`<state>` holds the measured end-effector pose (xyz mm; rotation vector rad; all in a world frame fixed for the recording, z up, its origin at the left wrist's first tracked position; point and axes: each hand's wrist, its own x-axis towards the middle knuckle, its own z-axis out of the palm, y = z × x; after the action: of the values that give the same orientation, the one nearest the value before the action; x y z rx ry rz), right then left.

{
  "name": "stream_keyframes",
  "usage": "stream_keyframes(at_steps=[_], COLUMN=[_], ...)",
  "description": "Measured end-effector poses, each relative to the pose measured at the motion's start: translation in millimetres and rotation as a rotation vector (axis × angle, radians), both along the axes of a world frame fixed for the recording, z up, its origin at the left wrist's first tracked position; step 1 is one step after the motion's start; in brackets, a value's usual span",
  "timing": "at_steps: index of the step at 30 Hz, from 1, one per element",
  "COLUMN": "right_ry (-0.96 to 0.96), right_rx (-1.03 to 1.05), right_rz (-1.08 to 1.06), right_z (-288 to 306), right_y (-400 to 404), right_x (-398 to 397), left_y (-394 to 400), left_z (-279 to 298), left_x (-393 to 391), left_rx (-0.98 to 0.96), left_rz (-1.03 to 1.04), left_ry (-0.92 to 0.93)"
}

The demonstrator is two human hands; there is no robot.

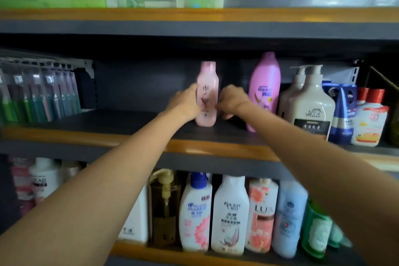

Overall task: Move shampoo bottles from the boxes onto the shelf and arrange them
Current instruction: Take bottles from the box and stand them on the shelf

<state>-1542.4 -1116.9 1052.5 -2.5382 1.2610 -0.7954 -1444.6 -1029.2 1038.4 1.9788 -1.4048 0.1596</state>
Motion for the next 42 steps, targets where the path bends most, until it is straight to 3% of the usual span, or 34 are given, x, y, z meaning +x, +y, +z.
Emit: stream_keyframes(at_steps=[4,8,10,12,15,17,19,23,27,33,38,42], right_ry=[-0.297,-0.071,0.035,0.198,0.629,0.922,1.083,1.172,1.305,1.53,1.294,1.19], right_rx=[-0.217,-0.294,-0.194,-0.03,0.286,0.439,0.423,0.501,0.65,0.531,0.456,0.379], right_rz=[0.251,0.247,0.262,0.29,0.387,0.446,0.514,0.632,0.659,0.697,0.689,0.693], right_z=[-19.2,-88.2,-144.2,-204.8,-290.1,-340.6,-380.4,-432.2,-453.0,-466.2,-441.8,-358.1], right_y=[55.1,106.5,117.5,128.8,145.4,152.9,157.5,161.1,162.8,182.5,185.1,168.7], right_x=[-68.4,-131.1,-150.5,-167.1,-181.6,-187.3,-191.6,-191.4,-178.4,-168.1,-165.1,-145.6], left_y=[45.8,81.0,93.5,108.2,123.6,135.6,148.8,169.8,172.9,166.5,165.9,153.5], left_z=[-36.6,-119.2,-172.0,-226.1,-295.7,-326.7,-349.3,-382.8,-410.3,-420.3,-410.8,-374.3], left_x=[-49.9,-97.9,-112.8,-123.7,-126.9,-124.9,-125.4,-122.7,-111.4,-111.6,-118.4,-118.8], left_rx=[-0.438,-0.409,-0.255,0.019,0.517,0.778,0.886,1.044,1.106,1.119,1.184,1.037], left_rz=[-0.19,-0.462,-0.514,-0.537,-0.636,-0.678,-0.685,-0.678,-0.605,-0.593,-0.728,-0.73], left_ry=[-0.261,-0.212,-0.139,-0.126,-0.252,-0.162,-0.128,-0.049,0.005,0.017,0.096,0.323])
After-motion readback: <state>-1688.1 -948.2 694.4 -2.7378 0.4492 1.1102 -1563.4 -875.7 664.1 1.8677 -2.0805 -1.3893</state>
